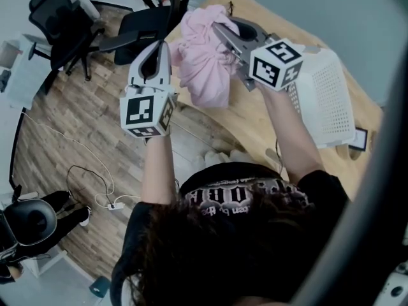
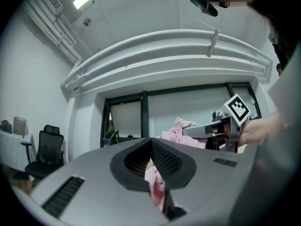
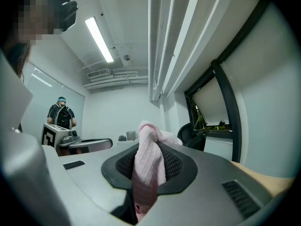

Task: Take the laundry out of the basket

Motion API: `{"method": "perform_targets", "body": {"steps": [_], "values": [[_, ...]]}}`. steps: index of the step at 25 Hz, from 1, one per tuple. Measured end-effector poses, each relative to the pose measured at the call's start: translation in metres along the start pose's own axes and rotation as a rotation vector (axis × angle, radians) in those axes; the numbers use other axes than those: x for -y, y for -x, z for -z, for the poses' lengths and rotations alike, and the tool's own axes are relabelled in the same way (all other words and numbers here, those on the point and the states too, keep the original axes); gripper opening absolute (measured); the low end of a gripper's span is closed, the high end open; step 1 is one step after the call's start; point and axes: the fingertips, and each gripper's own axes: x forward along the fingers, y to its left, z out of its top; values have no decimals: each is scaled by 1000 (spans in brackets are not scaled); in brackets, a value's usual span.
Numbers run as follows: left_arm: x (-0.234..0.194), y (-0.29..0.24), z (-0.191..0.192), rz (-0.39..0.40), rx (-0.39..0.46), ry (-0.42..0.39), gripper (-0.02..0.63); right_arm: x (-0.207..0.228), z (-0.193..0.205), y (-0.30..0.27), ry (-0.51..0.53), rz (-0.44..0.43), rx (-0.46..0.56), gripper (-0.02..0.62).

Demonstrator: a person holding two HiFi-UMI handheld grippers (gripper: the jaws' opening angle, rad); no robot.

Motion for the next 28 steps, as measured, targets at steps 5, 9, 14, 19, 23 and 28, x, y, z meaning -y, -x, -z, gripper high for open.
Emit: {"method": "perform_targets", "body": {"steps": [5,9,14,19,23,28], "values": [[-10,23,7,-15,-5,9,0,-19,13,-2,13,10,-2,83],[-11,18,8,-28,-13,13,1,-14,16,-4,5,4,-13,83],[-14,9,9,-46,-15,19,0,-10,24,-9,19,-3,-38,83],[-13,3,8,-52,-19,14,1,-9,26,-10,10,-10,-41,83],[-12,2,8,-63,-20,11,0,-9,27,-11,10,-21,-41,83],[-13,-2,13,-72,-26,5,0,-5,33,-14,14,-23,-51,83]]}}
